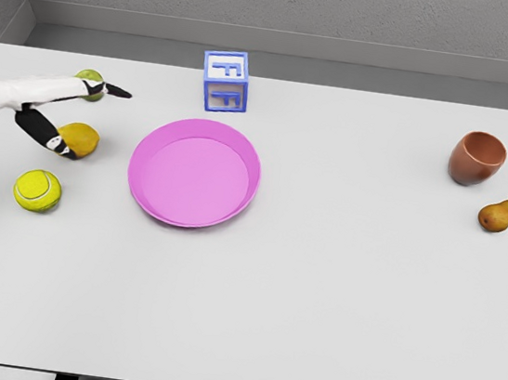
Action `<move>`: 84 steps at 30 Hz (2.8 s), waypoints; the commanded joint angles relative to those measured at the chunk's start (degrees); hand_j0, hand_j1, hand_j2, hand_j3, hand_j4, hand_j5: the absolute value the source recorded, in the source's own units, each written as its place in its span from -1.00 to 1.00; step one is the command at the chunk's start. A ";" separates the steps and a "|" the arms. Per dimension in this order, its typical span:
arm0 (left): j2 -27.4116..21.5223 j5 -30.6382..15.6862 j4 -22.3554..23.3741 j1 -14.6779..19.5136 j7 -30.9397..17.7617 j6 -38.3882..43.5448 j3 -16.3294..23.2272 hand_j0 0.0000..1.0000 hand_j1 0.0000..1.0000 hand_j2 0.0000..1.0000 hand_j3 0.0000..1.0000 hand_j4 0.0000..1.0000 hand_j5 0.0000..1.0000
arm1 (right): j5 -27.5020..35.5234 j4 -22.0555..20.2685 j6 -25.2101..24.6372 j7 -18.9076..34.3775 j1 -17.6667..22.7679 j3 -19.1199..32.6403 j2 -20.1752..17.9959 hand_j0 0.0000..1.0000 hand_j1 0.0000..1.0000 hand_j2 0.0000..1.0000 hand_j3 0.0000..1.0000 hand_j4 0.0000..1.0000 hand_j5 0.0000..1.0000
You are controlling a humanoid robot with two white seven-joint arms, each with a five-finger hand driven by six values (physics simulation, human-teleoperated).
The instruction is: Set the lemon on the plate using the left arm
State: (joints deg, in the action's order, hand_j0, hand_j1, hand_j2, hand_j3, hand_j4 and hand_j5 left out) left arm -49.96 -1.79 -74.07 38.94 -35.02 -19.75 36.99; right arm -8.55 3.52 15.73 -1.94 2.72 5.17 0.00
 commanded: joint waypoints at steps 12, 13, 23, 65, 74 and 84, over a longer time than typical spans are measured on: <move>-0.49 0.29 3.58 -0.44 0.02 0.07 -0.08 0.75 0.75 0.75 0.75 0.75 0.75 | 0.02 -0.01 0.00 0.01 0.00 0.01 0.00 1.00 1.00 1.00 1.00 1.00 1.00; -0.49 0.38 3.76 -0.44 0.02 0.15 -0.08 0.75 0.75 0.75 0.75 0.75 0.75 | 0.02 -0.01 0.00 0.01 0.00 0.01 0.00 1.00 1.00 1.00 1.00 1.00 1.00; 0.04 1.96 6.40 -0.18 0.02 0.07 -0.08 0.76 0.76 0.76 0.76 0.76 0.76 | 0.02 -0.01 0.00 0.01 0.00 0.01 0.00 1.00 1.00 1.00 1.00 1.00 1.00; 5.75 8.29 12.64 0.35 0.02 0.07 0.01 0.77 0.77 0.77 0.77 0.77 0.77 | 0.02 -0.01 0.00 0.00 0.00 0.01 0.00 1.00 1.00 1.00 1.00 1.00 1.00; 6.37 9.70 13.78 0.61 0.02 0.07 -0.17 0.76 0.76 0.76 0.76 0.76 0.76 | 0.02 -0.01 0.00 0.01 0.00 0.01 0.00 1.00 1.00 1.00 1.00 1.00 1.00; 7.42 10.75 14.66 0.79 0.02 0.07 -0.34 0.76 0.76 0.76 0.76 0.76 0.76 | 0.02 -0.01 0.00 0.01 0.00 0.01 0.00 1.00 1.00 1.00 1.00 1.00 1.00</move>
State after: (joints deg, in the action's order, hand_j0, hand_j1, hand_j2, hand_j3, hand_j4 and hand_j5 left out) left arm -42.73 8.97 -59.52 39.73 -35.02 -19.76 36.72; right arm -8.55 3.52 15.73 -1.94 2.72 5.17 0.00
